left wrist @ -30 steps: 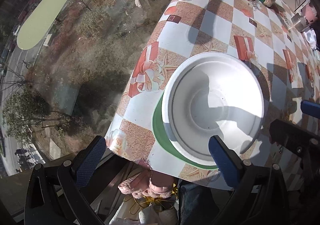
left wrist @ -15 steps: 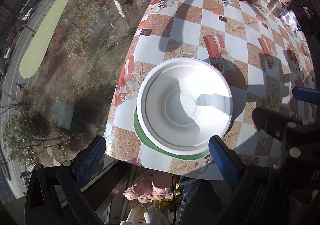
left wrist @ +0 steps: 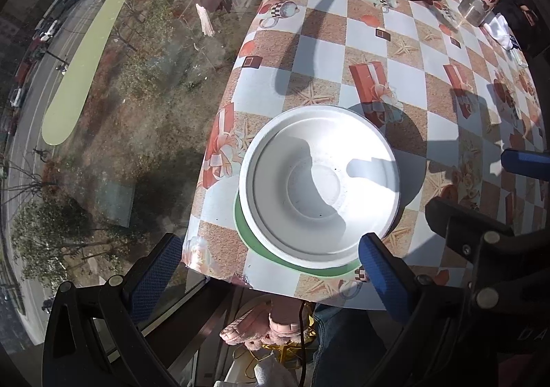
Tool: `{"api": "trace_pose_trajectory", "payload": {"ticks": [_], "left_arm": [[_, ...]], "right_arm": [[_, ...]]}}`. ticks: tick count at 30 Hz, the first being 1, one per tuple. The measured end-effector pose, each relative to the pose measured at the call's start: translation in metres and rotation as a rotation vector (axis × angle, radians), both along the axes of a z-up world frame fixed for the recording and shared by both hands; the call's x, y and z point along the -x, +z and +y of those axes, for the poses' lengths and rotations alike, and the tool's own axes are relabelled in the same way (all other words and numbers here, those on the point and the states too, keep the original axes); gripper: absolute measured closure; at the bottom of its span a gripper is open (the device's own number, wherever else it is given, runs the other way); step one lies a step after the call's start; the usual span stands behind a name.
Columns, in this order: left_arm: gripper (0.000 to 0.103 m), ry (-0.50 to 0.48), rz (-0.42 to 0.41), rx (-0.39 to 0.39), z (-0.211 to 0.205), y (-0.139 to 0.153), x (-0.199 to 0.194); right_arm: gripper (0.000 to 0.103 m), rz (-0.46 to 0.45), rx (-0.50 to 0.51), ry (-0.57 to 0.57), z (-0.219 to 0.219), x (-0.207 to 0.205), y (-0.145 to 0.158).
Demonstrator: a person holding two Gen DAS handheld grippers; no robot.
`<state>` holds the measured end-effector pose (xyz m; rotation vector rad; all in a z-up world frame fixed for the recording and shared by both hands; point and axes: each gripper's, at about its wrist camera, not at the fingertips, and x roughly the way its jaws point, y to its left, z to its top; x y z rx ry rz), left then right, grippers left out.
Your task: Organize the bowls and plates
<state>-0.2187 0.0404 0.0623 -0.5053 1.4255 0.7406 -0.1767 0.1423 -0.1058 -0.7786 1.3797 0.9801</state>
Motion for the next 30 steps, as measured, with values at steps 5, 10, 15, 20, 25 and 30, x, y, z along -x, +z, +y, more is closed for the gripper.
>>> {"api": "trace_pose_trajectory", "payload": {"ticks": [5,10,15,20,25,30], "left_arm": [[0.0,0.004,-0.006,0.008,0.0007,0.0008,-0.0005],[0.0,-0.008,-0.003,-0.004,0.0008,0.0038,-0.0053],[0.0,-0.019,0.005,-0.015,0.0005,0.0058,-0.0086],[0.0,-0.007,0.024,-0.012,0.0019,0.004,-0.0072],[0.0,-0.004,0.045,-0.01,0.0004,0.0021,-0.007],[0.0,-0.001,0.013,0.02,-0.0024,0.0019,-0.0081]], "right_arm": [[0.0,0.007,0.001,0.005,0.0002,0.0013,-0.0002],[0.0,0.008,-0.003,0.007,0.0002,0.0002,0.0012],[0.0,0.003,-0.014,0.008,0.0003,-0.0019,0.0042],[0.0,0.009,-0.017,-0.004,-0.0012,-0.0055,0.0043],[0.0,0.021,-0.023,-0.005,-0.0015,-0.0068,0.004],[0.0,0.038,-0.022,0.003,-0.0028,-0.0063,0.0008]]}}
